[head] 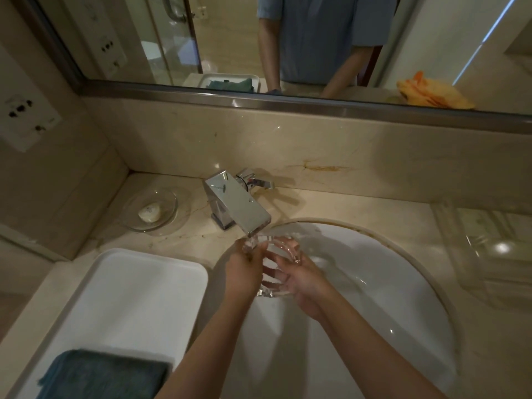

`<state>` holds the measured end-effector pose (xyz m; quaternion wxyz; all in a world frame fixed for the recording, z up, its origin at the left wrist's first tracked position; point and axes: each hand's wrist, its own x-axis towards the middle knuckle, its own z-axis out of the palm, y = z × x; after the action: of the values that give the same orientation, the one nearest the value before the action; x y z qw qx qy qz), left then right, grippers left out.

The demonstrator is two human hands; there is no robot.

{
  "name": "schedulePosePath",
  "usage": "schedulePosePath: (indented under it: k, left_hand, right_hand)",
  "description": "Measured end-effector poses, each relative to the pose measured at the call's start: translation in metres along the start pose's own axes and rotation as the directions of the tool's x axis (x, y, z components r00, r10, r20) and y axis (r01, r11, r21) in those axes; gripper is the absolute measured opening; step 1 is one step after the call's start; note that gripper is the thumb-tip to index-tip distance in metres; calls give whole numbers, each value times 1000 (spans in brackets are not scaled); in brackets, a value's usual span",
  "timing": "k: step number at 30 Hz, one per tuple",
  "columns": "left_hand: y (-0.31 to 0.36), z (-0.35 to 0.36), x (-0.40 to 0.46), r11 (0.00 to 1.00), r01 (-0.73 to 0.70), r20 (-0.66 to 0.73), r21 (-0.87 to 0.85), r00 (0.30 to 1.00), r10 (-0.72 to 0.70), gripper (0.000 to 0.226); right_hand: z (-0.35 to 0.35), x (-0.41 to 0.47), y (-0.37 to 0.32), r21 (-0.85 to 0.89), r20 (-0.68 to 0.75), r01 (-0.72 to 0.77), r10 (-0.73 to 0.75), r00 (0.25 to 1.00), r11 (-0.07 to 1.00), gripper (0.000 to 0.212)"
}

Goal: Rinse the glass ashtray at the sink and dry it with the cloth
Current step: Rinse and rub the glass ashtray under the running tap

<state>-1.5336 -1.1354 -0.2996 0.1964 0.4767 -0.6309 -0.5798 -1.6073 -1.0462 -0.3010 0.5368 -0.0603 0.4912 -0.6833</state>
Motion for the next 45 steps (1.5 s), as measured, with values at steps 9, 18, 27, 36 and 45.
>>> schedulePosePath:
  k: [9, 18, 27, 36, 45]
  left_hand:
    - [-6, 10, -18, 435, -372, 321, 820, 928, 189, 75]
    - [-18, 9, -44, 368, -624, 610, 689, 774, 172, 54]
    - [-9, 11, -34, 215, -526, 520, 823, 850, 88, 75]
    - [-12, 13, -63, 286, -646, 565, 708, 761, 318, 52]
    - [-22, -8, -34, 308, -480, 438, 821, 877, 199, 49]
  right_hand:
    - [6, 16, 12, -121, -162, -32, 12, 987, 992, 24]
    - [-10, 24, 13, -63, -213, -99, 84, 973, 993, 33]
    - [-21, 24, 10, -117, -166, -100, 80, 983, 988, 35]
    - [-25, 32, 10, -33, -186, -86, 78, 979, 996, 34]
    - [-13, 22, 17, 107, -181, -110, 128, 975, 988, 25]
